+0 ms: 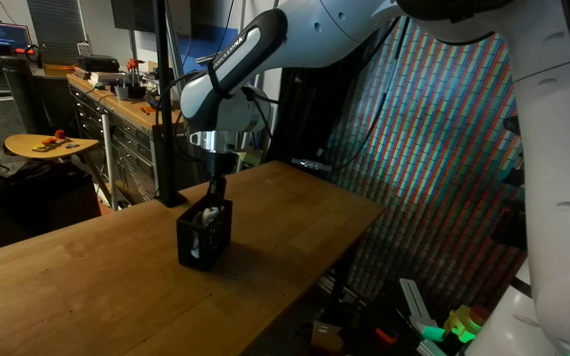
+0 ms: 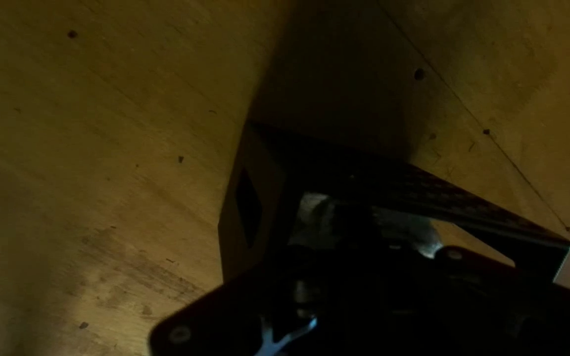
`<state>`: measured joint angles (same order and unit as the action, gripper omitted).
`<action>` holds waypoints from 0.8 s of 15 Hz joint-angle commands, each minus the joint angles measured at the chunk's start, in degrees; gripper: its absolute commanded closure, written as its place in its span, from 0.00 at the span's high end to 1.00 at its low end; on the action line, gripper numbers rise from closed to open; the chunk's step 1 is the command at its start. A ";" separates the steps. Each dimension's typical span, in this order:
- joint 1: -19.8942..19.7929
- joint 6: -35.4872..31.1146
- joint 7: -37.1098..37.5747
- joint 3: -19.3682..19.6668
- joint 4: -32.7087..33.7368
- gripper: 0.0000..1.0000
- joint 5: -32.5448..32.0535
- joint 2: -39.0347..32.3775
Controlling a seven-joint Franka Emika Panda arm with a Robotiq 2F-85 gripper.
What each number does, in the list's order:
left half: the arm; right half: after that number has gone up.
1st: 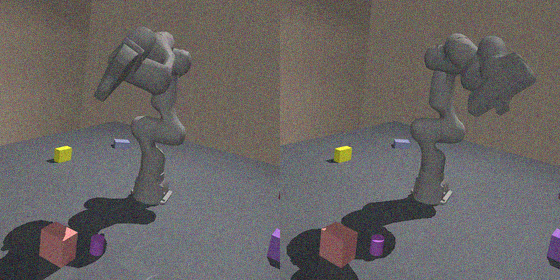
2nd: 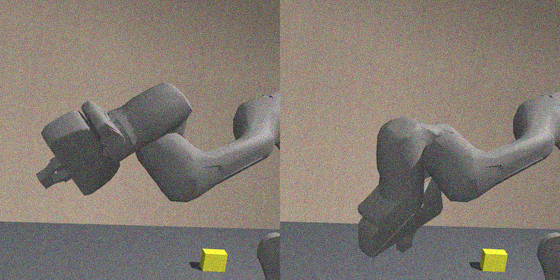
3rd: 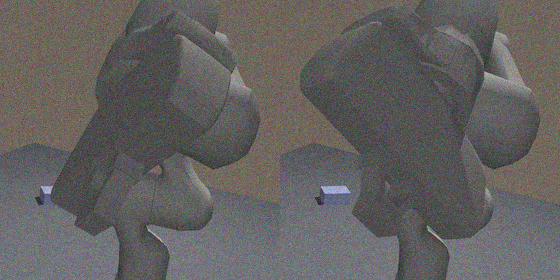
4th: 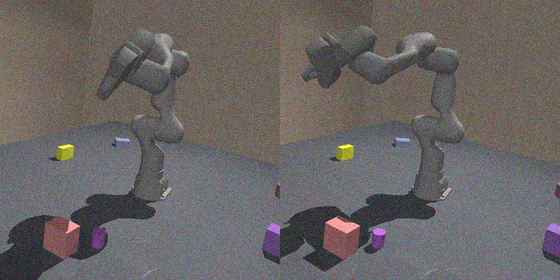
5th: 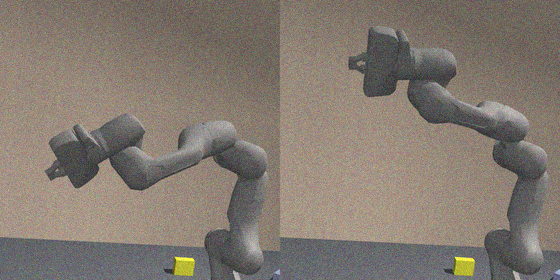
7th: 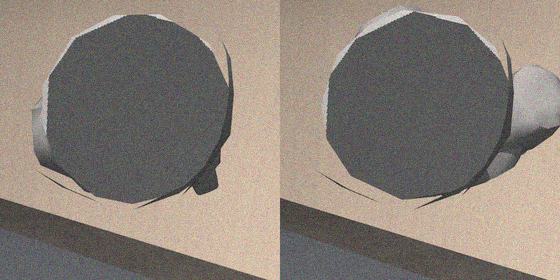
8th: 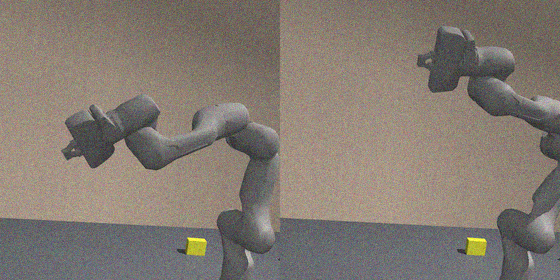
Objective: Put the white towel inside the black box
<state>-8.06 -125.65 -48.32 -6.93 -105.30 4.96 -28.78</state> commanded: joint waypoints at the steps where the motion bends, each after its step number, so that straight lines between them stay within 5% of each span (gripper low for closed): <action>1: 2.38 4.92 6.64 2.04 2.07 0.00 -2.10 -0.46; 12: 6.24 16.22 16.73 1.93 5.75 0.00 -7.39 -3.04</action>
<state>-2.84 -112.90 -33.82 -5.62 -101.53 -0.16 -31.46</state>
